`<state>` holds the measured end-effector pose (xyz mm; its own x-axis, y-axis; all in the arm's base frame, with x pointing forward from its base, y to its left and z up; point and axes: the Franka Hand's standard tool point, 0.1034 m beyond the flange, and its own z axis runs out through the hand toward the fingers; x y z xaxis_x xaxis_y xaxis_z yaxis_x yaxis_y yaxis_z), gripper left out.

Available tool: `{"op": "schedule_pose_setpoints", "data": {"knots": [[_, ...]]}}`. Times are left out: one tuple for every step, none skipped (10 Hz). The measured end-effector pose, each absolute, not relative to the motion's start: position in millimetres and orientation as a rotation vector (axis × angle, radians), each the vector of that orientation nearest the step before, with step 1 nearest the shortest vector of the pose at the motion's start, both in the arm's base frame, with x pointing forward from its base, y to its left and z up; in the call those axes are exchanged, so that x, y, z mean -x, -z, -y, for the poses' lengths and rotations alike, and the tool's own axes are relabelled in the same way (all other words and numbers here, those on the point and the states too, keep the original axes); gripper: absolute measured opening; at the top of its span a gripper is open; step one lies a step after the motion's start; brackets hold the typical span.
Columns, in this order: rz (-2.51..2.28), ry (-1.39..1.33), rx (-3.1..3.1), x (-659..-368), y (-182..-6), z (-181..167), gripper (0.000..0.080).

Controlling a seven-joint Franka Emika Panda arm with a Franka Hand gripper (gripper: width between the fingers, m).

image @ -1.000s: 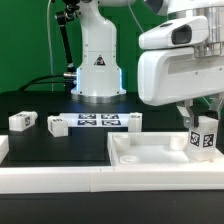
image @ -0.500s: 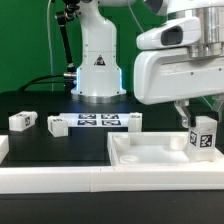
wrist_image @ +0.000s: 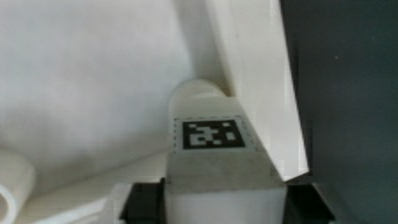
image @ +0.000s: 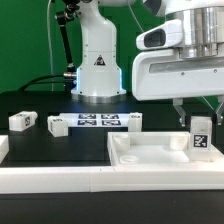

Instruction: Assemble square table

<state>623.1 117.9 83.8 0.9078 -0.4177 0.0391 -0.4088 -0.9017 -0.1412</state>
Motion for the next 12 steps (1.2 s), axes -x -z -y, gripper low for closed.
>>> {"op": "schedule_pose_setpoints", "data": {"knots": [[-0.786, 0.091, 2.901, -622.5, -83.5, -118.8, 0.0290], [-0.930, 0.080, 2.855, -622.3, -83.3, -119.5, 0.0290], [-1.045, 0.069, 2.811, -622.0, -83.2, -120.0, 0.0290], [-1.138, 0.058, 2.770, -621.8, -83.1, -120.4, 0.0290], [-1.257, 0.043, 2.709, -621.7, -83.1, -120.9, 0.0290], [-1.309, 0.037, 2.680, -621.8, -83.1, -120.8, 0.0290], [-1.433, 0.017, 2.604, -621.7, -82.9, -121.0, 0.0290], [-1.471, 0.010, 2.578, -621.6, -82.8, -121.1, 0.0290], [-1.463, 0.011, 2.582, -621.7, -82.8, -121.2, 0.0291], [-1.433, 0.014, 2.600, -621.6, -82.6, -121.3, 0.0291], [-1.382, 0.019, 2.627, -622.0, -83.0, -121.3, 0.0456], [-1.339, 0.026, 2.648, -623.3, -84.1, -121.6, 0.0602]]}}
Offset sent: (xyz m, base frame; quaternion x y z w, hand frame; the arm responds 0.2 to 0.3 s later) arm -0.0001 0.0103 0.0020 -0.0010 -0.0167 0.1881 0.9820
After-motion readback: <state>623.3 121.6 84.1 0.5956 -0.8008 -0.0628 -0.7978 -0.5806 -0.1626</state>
